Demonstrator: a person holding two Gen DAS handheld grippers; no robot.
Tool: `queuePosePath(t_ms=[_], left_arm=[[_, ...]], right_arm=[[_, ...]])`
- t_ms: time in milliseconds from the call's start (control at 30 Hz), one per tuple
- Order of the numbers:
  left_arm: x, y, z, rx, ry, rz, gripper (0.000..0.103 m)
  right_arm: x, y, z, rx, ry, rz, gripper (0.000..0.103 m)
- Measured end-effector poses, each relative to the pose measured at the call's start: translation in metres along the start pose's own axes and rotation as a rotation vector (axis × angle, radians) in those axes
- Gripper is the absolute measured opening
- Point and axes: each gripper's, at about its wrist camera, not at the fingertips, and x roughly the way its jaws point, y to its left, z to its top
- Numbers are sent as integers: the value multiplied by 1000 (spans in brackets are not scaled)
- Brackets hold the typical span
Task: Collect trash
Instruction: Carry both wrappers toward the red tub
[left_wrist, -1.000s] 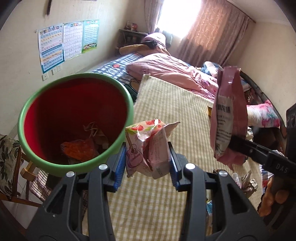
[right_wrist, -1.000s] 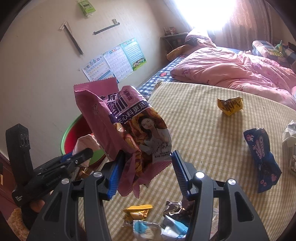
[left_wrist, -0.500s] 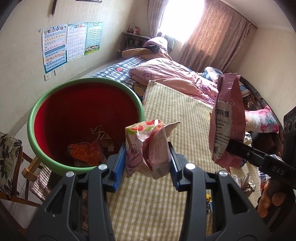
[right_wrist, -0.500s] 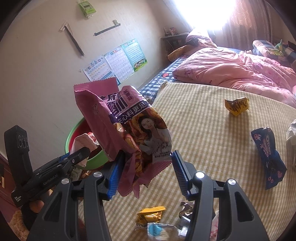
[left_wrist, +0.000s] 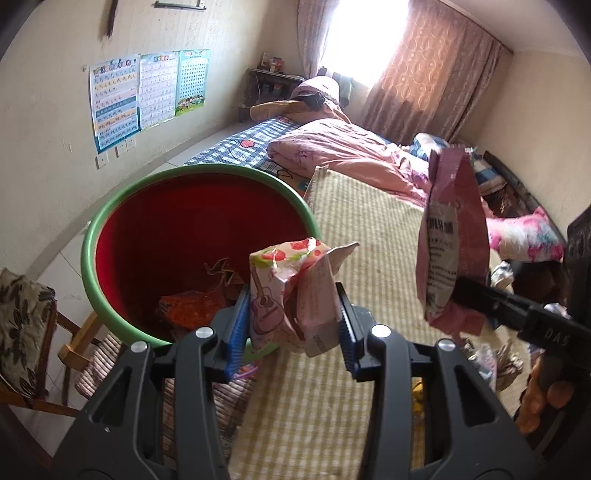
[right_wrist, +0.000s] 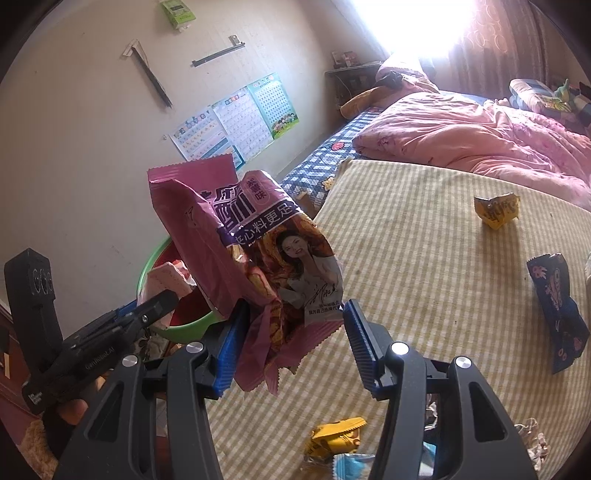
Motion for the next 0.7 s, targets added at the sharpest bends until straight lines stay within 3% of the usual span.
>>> queuePosePath(t_ms=[700], left_arm=[[2, 33, 7, -21, 9, 5, 41]], right_arm=[[26, 24, 5, 6, 19, -6, 52]])
